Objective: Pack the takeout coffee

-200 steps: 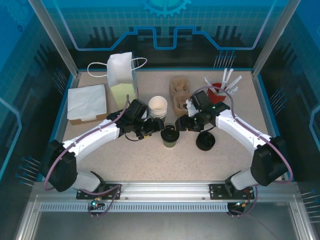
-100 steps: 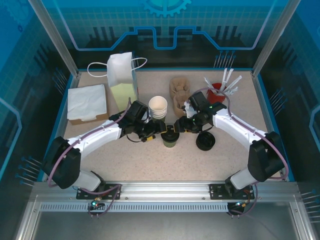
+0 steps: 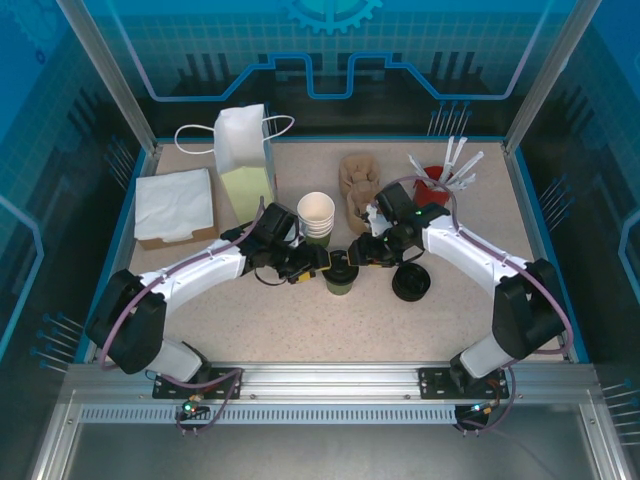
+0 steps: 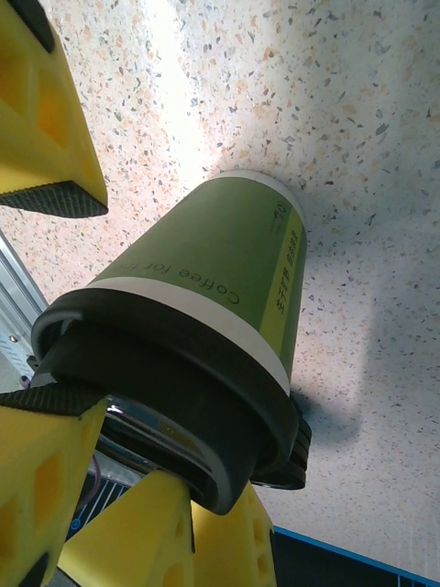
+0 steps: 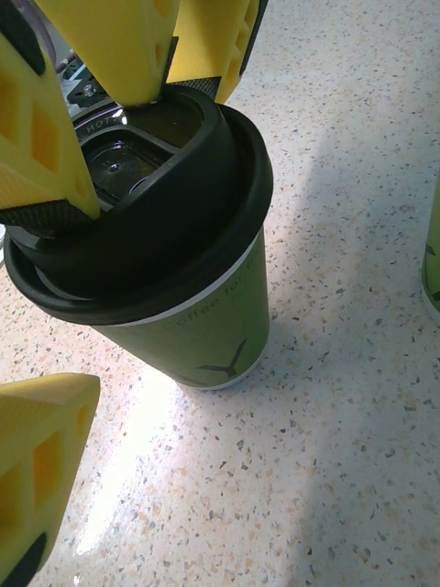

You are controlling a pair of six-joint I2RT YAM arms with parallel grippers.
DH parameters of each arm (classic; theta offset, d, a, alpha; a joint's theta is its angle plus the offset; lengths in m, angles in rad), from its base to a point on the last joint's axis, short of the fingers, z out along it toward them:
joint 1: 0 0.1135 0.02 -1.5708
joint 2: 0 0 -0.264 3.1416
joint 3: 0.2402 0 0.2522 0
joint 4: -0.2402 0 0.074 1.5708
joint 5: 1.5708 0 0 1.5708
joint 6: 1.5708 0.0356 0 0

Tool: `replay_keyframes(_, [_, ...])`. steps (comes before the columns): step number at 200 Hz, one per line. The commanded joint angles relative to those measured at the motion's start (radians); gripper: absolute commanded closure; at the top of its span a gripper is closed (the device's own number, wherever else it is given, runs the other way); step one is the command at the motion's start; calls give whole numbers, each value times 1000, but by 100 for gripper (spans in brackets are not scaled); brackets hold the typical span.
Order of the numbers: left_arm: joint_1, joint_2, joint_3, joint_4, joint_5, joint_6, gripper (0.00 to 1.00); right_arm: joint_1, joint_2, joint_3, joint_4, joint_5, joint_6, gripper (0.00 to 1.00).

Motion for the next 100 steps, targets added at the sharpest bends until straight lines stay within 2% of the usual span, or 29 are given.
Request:
replay_keyframes(1, [-4,24,-49,-84,-29,13,49,13,49,0,-99,51,-19,54])
replay_keyframes(65, [-5,39,-88,-97,-59,-9,52,19,70,2,-168,126,-36,56])
replay_keyframes(100, [-4,27,-72,-78,-53,-7,50,24,24,16,-122,119,-39,54])
